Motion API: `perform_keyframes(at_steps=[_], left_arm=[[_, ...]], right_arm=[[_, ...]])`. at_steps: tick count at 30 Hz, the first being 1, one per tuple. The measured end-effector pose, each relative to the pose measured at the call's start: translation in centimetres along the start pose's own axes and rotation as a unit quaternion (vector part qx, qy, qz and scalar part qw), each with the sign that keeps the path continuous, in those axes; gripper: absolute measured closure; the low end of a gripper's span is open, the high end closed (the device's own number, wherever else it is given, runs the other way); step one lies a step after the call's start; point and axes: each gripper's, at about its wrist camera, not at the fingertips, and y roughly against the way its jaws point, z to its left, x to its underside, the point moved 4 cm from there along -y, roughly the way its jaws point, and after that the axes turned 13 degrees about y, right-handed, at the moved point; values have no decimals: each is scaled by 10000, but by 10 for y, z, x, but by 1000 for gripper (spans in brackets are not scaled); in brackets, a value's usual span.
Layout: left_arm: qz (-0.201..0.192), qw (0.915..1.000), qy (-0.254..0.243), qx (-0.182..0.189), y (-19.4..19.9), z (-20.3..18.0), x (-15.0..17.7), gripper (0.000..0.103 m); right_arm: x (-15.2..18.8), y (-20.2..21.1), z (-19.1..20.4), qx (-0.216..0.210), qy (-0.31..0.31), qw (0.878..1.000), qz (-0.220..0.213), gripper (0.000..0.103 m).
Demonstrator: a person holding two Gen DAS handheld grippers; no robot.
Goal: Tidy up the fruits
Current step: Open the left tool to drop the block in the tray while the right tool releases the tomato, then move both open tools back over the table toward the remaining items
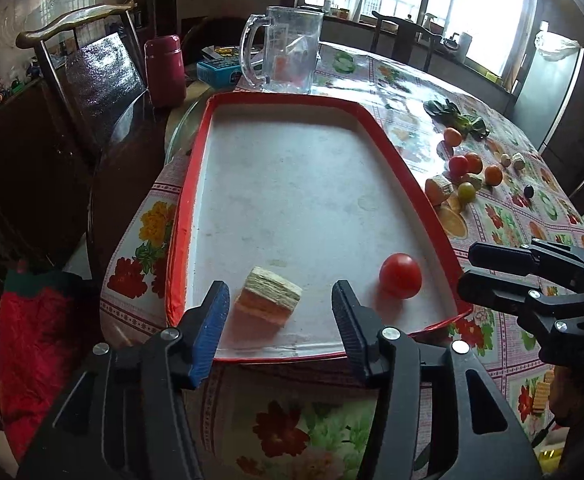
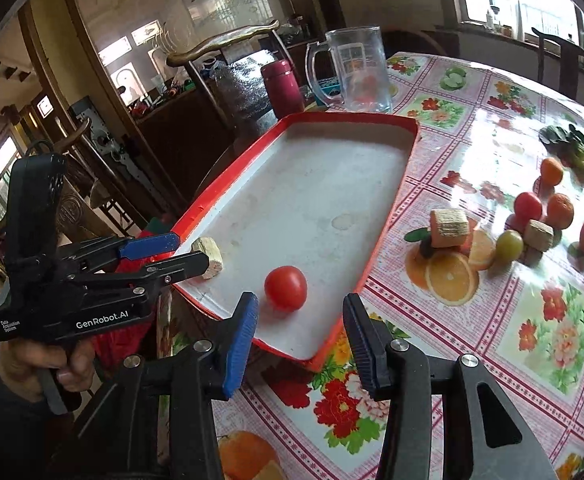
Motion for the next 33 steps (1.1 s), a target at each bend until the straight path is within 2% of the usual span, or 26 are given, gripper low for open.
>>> perform_keyframes(at_steps=[16, 33], left_arm=[[2, 9977, -494, 464, 6, -72, 7, 51], [128, 9912, -991, 866, -3, -138, 4, 51]], right_arm=[[47, 54, -61, 554, -778, 9952, -234, 55], [66, 80, -98, 837, -1125, 9896, -309, 55]])
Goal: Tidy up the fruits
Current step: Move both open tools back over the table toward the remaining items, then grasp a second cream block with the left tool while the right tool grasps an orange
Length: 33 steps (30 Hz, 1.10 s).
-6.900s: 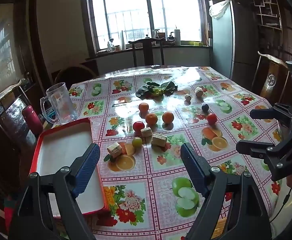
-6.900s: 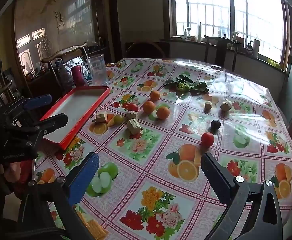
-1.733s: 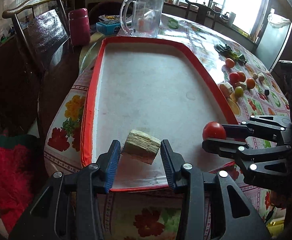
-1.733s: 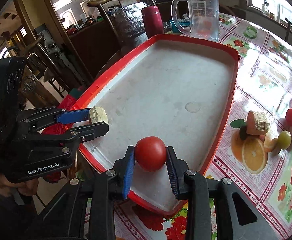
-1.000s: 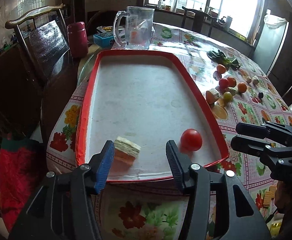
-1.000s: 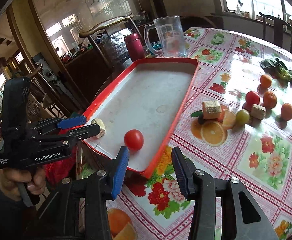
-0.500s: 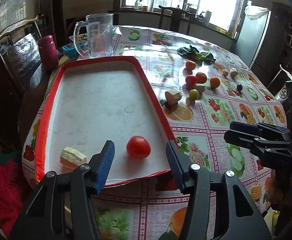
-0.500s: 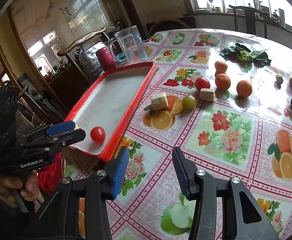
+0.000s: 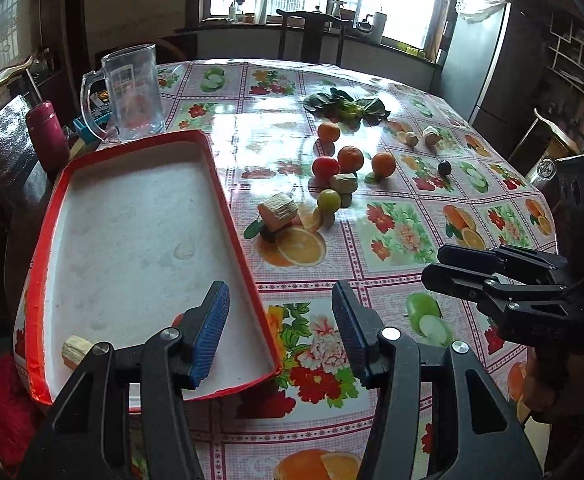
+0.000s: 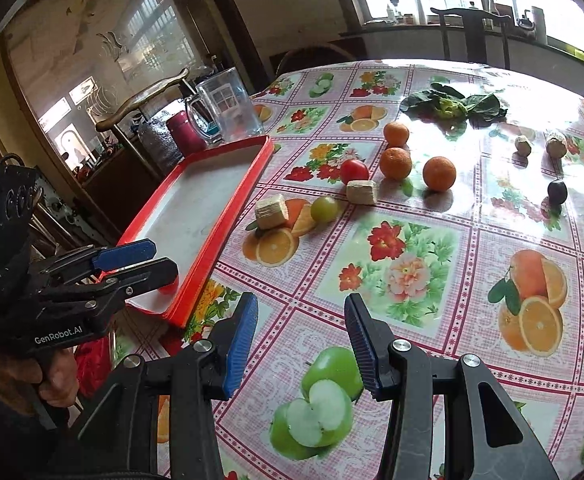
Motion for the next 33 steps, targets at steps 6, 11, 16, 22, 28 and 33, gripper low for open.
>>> perform_keyframes(at_steps=[6, 11, 16, 22, 28, 33], left_arm=[[113, 9998, -121, 74, -16, -10, -19, 51], [255, 9993, -234, 105, -33, -18, -30, 51], [430, 9986, -288, 140, -52, -21, -34, 51], [547, 9979, -304, 156, -74, -27, -43, 51], [639, 9970, -444, 5, -95, -27, -51, 51], [618, 9967, -501, -144, -107, -21, -57, 51]], right_arm=[[-6, 2, -33, 259, -164, 9995, 41, 55], [-12, -3, -61, 416, -349, 9985, 71, 55], [-16, -12, -84, 498, -569, 9971, 62, 55], [-26, -29, -105, 683, -593, 9958, 116, 55], [-40, -47, -120, 868, -483, 9949, 147, 55], [-49, -63, -134, 943, -536, 9940, 163, 55]])
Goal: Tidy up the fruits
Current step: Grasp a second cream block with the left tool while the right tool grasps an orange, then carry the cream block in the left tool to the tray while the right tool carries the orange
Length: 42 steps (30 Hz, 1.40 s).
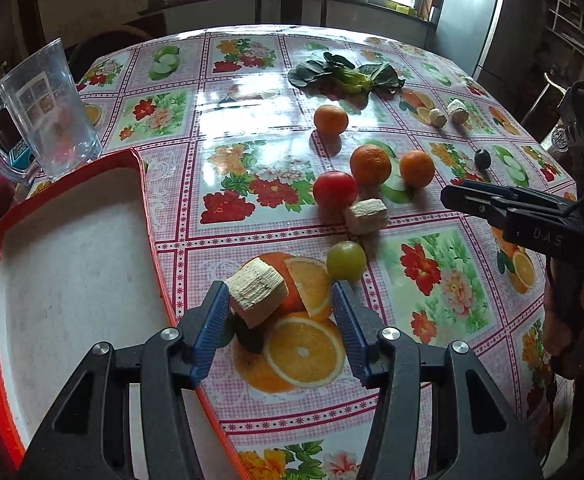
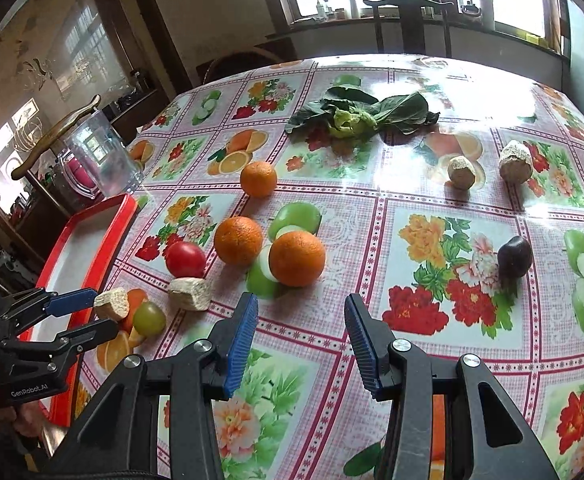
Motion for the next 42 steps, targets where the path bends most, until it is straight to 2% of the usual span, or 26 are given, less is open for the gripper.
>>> perform_keyframes(at_steps=[3, 5, 8, 9, 10, 11, 16, 25, 42], left_arm=[[96, 9999, -23, -73, -9, 6, -1, 51], [154, 9998, 107, 40, -11, 10, -3, 52], [175, 9998, 57, -37, -16, 12, -5, 61], [167, 9999, 18, -27, -17, 11, -5, 68], [186, 9998, 6, -24, -18, 11, -5, 72], [192, 9998, 11, -26, -19, 11, -6, 76], [180, 9998, 34, 76, -16, 12, -5, 76], [-177, 9995, 29, 245, 22, 4, -1, 76], [-527, 9972, 465, 264, 74, 27, 34, 76]], right_arm=[[-6, -10, -6, 32, -48, 10000, -3, 55], [-10, -19, -8, 42, -76, 10000, 21, 55], [-14, -29, -6, -46, -70, 10000, 9, 57], [-16, -30, -3, -1, 1, 10000, -1, 60], [-18, -31, 0, -18, 74, 10000, 5, 70], [-18, -31, 3, -100, 94, 9999, -8, 73], [-13, -17, 16, -120, 166, 9998, -88, 73], [4, 23, 36, -335, 120, 9988, -325, 74], [26, 68, 97, -664, 340, 9959, -510, 74]])
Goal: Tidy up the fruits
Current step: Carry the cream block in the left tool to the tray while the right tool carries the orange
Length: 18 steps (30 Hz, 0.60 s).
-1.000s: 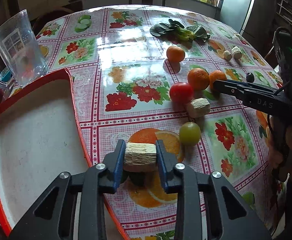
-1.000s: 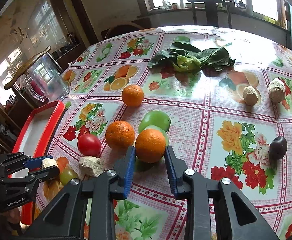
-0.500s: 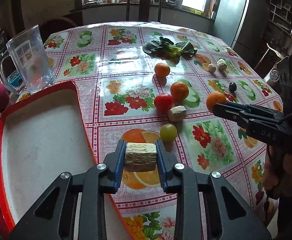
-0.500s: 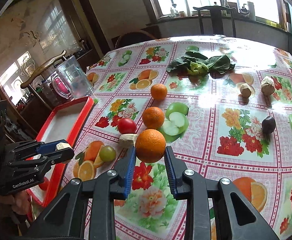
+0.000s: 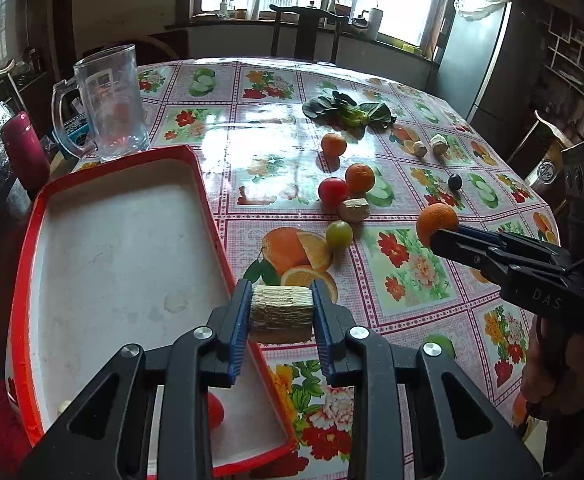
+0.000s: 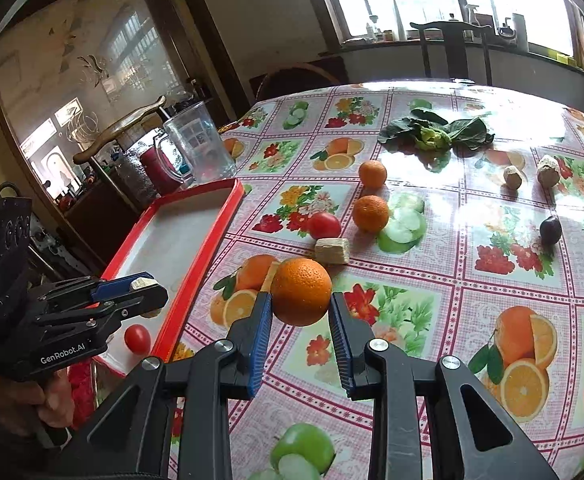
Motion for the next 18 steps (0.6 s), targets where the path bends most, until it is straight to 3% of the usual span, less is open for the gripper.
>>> perform_keyframes(at_steps=[18], left_arm=[[-256, 9987, 410, -138, 38, 47, 16, 76]], right_arm=[[-9, 3, 61, -353, 423, 9985, -22, 74]])
